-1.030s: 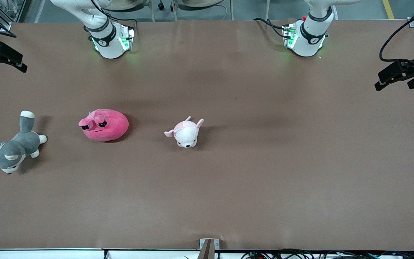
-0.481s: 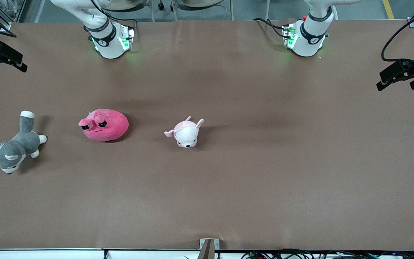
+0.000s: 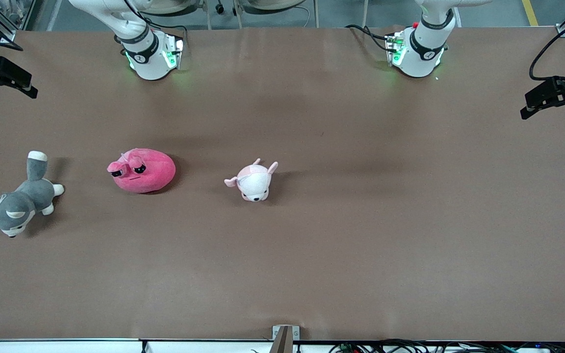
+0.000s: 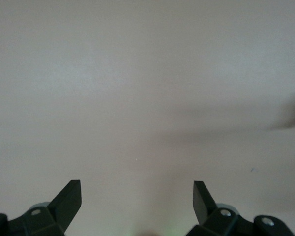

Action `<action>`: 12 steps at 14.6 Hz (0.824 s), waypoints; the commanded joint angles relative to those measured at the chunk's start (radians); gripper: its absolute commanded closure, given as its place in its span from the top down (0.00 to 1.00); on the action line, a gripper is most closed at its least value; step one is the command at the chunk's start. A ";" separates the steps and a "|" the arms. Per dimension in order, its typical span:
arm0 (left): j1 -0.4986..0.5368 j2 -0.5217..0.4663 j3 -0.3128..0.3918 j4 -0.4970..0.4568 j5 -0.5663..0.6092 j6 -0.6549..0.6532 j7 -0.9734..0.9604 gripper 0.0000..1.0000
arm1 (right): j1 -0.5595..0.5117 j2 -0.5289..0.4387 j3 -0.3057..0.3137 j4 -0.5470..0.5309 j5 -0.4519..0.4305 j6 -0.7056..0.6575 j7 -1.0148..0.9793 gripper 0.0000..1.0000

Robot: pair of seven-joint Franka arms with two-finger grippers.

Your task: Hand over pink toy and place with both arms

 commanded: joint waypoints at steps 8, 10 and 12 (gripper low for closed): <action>-0.005 0.002 -0.003 0.008 0.014 -0.015 -0.011 1.00 | -0.004 -0.032 0.008 -0.032 0.009 0.007 -0.004 1.00; -0.004 0.002 -0.003 0.008 0.014 -0.016 -0.011 1.00 | -0.004 -0.032 0.008 -0.032 0.009 0.007 -0.004 1.00; -0.004 0.002 -0.003 0.008 0.014 -0.015 -0.011 1.00 | -0.004 -0.031 0.008 -0.032 0.011 0.006 -0.004 1.00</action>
